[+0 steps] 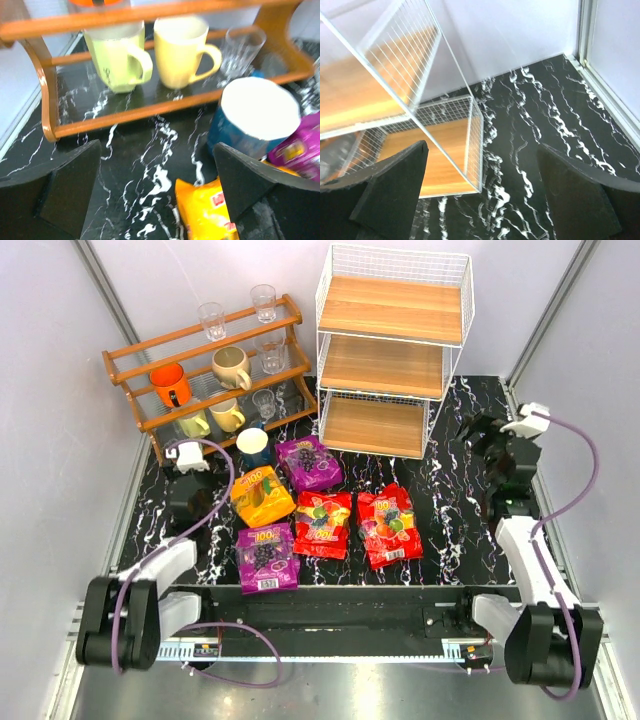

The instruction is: Place and organize the candy bags onto the shelf

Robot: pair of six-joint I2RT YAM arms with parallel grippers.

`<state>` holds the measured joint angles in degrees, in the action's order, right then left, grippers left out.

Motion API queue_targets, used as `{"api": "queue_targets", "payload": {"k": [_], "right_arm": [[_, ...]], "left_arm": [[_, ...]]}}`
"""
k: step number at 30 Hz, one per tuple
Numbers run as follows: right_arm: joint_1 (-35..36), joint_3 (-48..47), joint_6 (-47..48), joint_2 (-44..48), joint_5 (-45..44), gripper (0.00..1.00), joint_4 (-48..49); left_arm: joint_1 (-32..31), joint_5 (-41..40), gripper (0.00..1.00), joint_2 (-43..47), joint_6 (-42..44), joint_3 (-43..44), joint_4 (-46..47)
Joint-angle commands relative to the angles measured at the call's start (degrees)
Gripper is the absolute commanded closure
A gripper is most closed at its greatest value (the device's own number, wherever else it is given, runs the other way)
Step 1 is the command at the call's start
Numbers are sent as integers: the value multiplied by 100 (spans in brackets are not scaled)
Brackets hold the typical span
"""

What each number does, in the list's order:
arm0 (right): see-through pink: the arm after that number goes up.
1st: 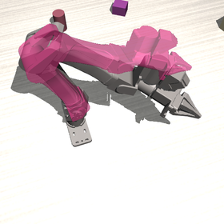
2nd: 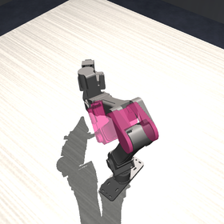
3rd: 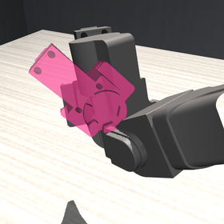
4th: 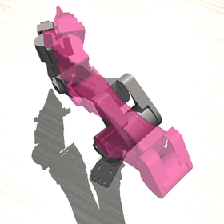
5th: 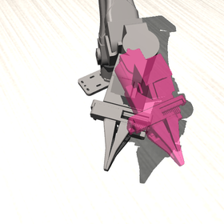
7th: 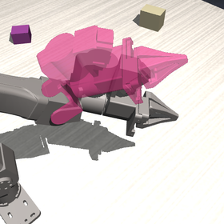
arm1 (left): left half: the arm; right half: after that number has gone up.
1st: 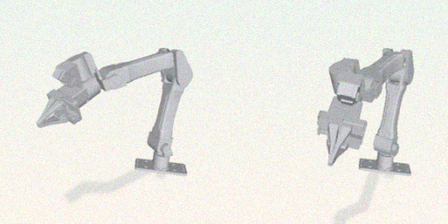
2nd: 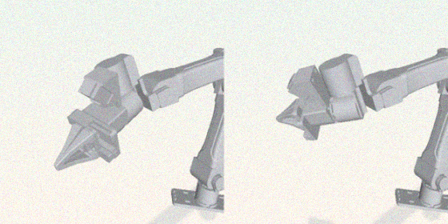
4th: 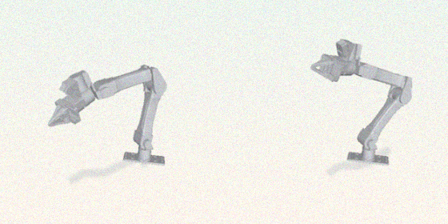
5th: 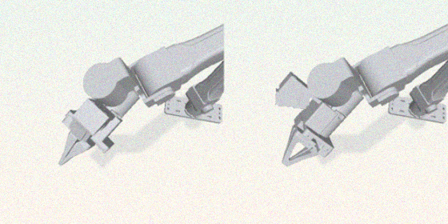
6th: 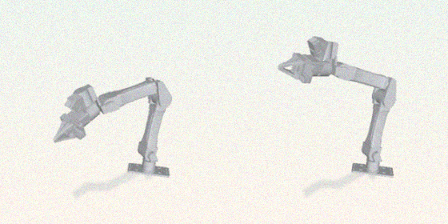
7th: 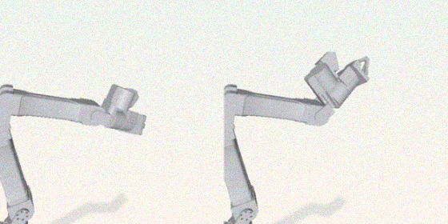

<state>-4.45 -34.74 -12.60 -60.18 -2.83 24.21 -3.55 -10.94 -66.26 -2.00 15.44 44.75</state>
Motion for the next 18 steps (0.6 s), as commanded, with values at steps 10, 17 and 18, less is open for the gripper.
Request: {"api": "queue_targets", "payload": {"k": [10, 17, 18], "right_arm": [[-12, -297, -1570, 745, 1318, 0, -2966], [-12, 353, -2167, 1060, 2979, 0, -3045], [-12, 502, -2263, 1096, 3033, 0, -3053]], "left_arm": [[-75, 1311, 1, 2205, -2585, 829, -2997], [-58, 1745, 1, 2600, -3367, 855, -3798], [-58, 1718, 1, 2705, -3534, 803, -3798]]}}
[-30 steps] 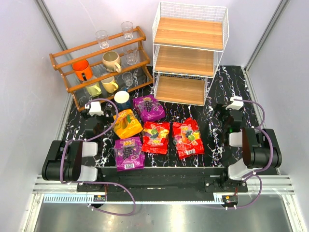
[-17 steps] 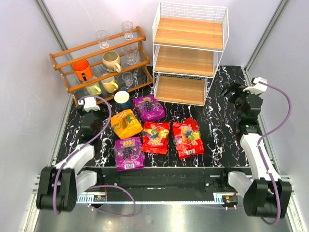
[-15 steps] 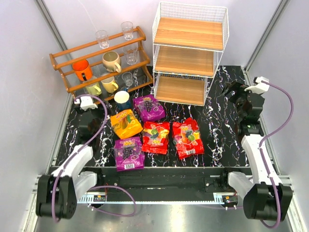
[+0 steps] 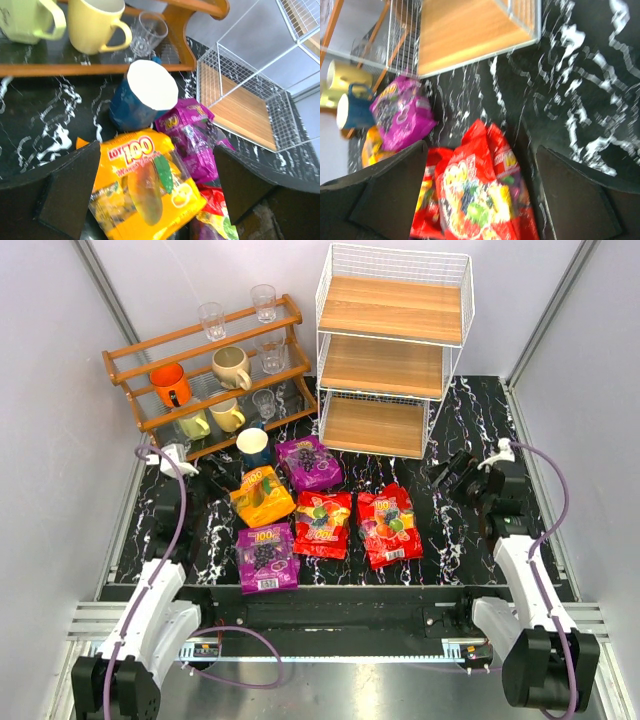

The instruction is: Place and organize the candy bags onto the shelf

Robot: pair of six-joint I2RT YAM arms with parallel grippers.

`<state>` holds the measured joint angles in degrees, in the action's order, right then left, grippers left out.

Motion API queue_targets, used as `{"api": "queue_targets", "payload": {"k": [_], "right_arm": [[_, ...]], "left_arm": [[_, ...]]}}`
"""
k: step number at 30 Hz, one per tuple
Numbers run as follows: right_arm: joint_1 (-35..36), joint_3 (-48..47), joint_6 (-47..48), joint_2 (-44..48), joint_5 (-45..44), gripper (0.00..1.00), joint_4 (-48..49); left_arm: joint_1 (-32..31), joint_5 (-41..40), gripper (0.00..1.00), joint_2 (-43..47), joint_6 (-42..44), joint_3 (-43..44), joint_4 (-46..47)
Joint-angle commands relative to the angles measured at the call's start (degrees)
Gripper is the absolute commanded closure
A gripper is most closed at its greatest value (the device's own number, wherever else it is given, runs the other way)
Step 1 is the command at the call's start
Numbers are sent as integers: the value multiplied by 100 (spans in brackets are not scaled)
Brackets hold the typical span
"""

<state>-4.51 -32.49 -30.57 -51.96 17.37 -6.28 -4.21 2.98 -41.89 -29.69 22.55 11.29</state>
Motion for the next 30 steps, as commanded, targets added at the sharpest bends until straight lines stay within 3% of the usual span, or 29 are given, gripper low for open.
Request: {"api": "queue_targets", "payload": {"k": [1, 6, 10, 18, 25, 30], "right_arm": [[-6, 348, -503, 309, 1049, 0, -31], [-6, 778, -836, 406, 1480, 5, -127], [-6, 990, -837, 485, 1489, 10, -364], [-6, 1333, -845, 539, 1515, 18, -585], [-6, 1386, -863, -181, 1673, 28, -181], [3, 1394, -819, -534, 1910, 29, 65]], "left_arm": [[8, 404, 1, 312, -992, -99, -191], [-1, 1229, 1, 305, -1170, -417, 558], [-10, 1758, 1, -64, -1206, -269, 524], [-159, 1750, 1, 14, -1048, -31, 103], [-317, 1785, 1, 32, -880, 180, -101], [-370, 1758, 1, 67, -898, 84, -66]]}}
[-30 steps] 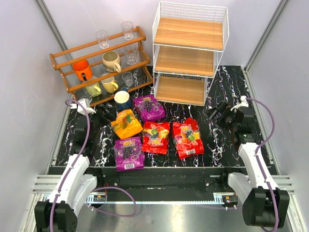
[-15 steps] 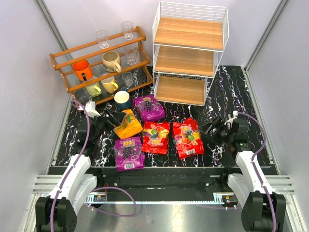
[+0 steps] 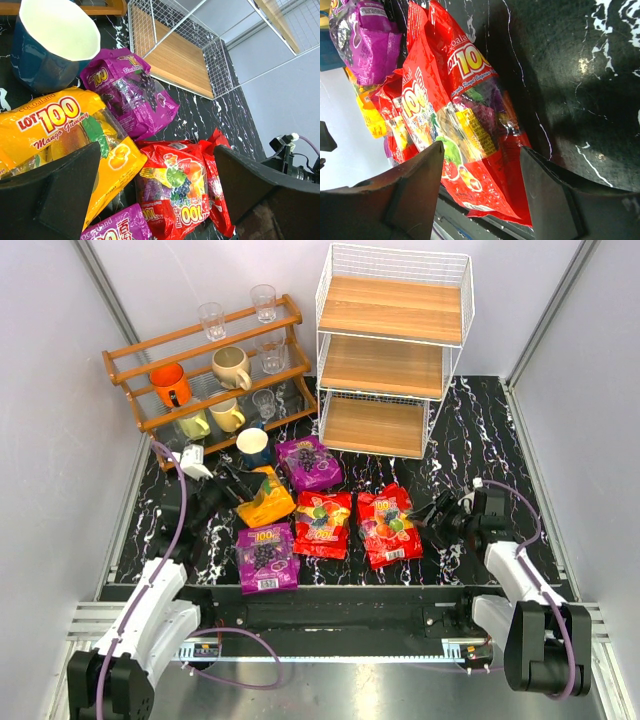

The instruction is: Place and organize the candy bags onto the shelf

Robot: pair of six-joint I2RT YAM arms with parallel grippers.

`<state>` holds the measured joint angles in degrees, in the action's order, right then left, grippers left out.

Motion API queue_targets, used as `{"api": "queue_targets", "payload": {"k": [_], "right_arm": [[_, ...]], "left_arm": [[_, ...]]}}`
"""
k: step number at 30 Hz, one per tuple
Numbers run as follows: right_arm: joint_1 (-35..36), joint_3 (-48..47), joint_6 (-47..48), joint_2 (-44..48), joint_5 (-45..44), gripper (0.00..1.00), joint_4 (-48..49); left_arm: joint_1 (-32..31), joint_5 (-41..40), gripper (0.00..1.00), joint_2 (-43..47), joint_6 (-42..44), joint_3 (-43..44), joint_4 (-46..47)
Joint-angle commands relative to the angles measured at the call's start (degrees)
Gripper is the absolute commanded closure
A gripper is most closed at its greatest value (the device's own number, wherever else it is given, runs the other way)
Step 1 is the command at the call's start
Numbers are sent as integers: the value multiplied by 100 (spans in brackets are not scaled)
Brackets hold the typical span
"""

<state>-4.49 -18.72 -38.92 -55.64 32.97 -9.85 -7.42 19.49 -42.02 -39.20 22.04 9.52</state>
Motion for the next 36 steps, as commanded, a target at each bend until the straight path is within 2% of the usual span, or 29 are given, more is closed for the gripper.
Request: {"api": "queue_targets", "payload": {"k": [1, 6, 10, 16, 18, 19, 21, 22, 23, 24, 28, 31, 36], "right_arm": [[1, 26, 16, -210, 403, 28, 518], [10, 44, 33, -298, 579, 28, 624], [36, 70, 16, -386, 737, 39, 747], [150, 35, 24, -605, 763, 44, 791], [194, 18, 42, -694, 807, 51, 809], [220, 9, 33, -746, 868, 65, 878], [221, 35, 33, -756, 930, 81, 940], [221, 35, 25, -686, 948, 92, 941], [221, 9, 7, -598, 948, 99, 923], [221, -17, -19, -484, 939, 100, 871], [221, -421, -29, 690, 537, 100, -67], [221, -1542, 523, 1272, -95, 100, -1297], [221, -2898, 1236, 1074, -1124, 100, -2916]], "left_arm": [[-58, 117, 1, 89, 35, 125, 120], [-102, 143, 1, 97, 9, 134, 129], [-137, 170, 1, 133, -44, 116, 138], [-163, 178, 1, 229, -79, 63, 138], [-172, 187, 1, 247, -79, 55, 138], [-172, 205, 1, 256, -79, 55, 138], [-172, 231, 1, 256, -88, 46, 138], [-172, 231, 1, 256, -88, 46, 138], [-172, 249, 1, 256, -88, 46, 138], [-172, 257, 1, 264, -88, 37, 129], [-172, 275, 1, 273, -88, 28, 120], [-181, 284, 1, 291, -88, 37, 120], [-198, 310, 1, 256, -123, 46, 112]]}}
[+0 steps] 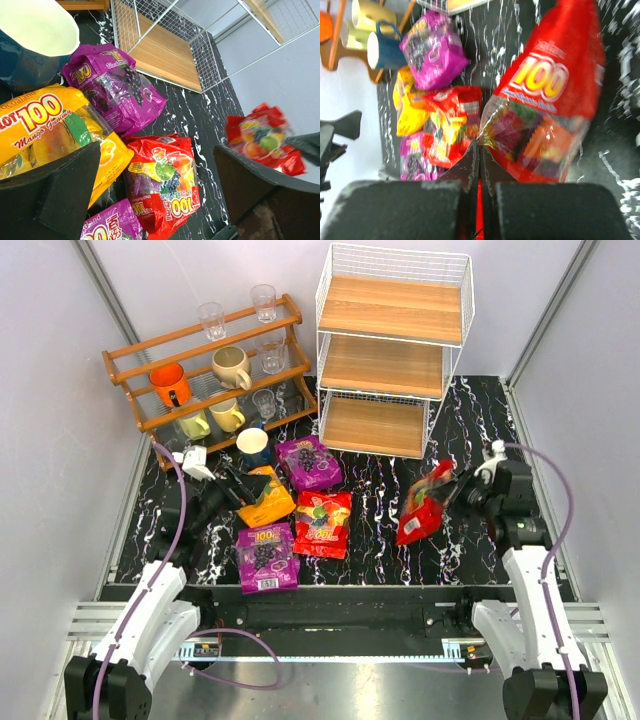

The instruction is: Place and organize the candy bags onto the shelf

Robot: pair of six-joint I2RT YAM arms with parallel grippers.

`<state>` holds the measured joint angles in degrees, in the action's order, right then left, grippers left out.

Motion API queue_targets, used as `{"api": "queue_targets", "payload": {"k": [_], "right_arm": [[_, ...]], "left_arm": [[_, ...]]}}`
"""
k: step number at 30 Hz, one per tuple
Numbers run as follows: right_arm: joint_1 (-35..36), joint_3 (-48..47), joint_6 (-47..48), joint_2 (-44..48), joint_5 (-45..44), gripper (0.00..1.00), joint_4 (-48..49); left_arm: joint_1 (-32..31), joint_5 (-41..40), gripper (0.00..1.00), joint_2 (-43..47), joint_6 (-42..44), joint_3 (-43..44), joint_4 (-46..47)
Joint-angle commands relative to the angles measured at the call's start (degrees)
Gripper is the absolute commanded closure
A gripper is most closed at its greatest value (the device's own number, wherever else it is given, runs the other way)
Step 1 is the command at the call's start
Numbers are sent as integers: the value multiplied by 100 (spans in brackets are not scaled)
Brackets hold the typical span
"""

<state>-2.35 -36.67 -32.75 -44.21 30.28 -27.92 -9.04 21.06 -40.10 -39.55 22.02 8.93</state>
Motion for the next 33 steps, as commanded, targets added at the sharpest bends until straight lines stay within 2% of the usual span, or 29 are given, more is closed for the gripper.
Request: {"api": "queue_targets", "payload": {"k": [1, 10, 15, 23, 33], "right_arm": [[6, -1402, 786, -175, -962, 100, -1258], [200, -2134, 1148, -1081, -2289, 100, -2033], [980, -2354, 1157, -1555, -2913, 100, -2244], [2668, -2539, 841, -2398, -4020, 100, -2201], [4408, -2740, 340, -3700, -4435, 100, -1638]], "left_arm": [[-37, 153, 1, 63, -88, 39, 162], [-37, 170, 1, 107, -62, -5, 65], [-37, 153, 1, 72, -18, -22, 30], [-37, 135, 1, 55, -18, -137, 56], [-45, 214, 1, 63, 18, -233, -14]]}}
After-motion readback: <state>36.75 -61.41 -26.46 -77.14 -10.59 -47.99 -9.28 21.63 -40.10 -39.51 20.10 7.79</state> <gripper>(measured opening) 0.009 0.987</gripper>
